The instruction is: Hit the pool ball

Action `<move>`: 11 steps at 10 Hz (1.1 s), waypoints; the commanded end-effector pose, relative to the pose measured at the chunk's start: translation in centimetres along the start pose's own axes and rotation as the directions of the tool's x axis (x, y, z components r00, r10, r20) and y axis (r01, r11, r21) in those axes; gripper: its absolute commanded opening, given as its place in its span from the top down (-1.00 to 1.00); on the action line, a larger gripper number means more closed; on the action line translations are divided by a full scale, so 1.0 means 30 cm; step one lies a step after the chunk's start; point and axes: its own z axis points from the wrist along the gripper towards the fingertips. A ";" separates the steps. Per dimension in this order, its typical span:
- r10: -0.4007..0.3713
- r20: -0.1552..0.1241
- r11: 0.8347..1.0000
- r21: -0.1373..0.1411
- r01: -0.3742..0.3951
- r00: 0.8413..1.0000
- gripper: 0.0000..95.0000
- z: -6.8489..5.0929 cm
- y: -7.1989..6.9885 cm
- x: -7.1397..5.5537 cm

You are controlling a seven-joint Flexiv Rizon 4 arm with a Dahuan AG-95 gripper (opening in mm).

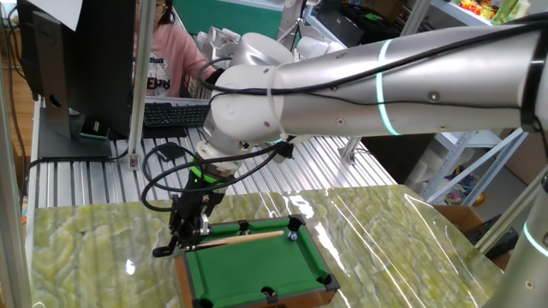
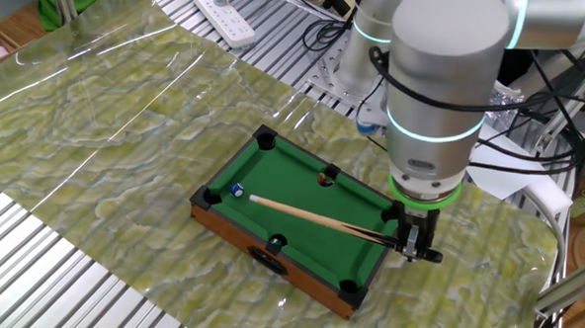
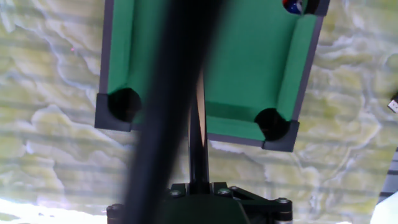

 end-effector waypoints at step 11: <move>-0.003 0.015 1.000 0.006 0.003 1.000 1.00 0.005 -0.009 -0.031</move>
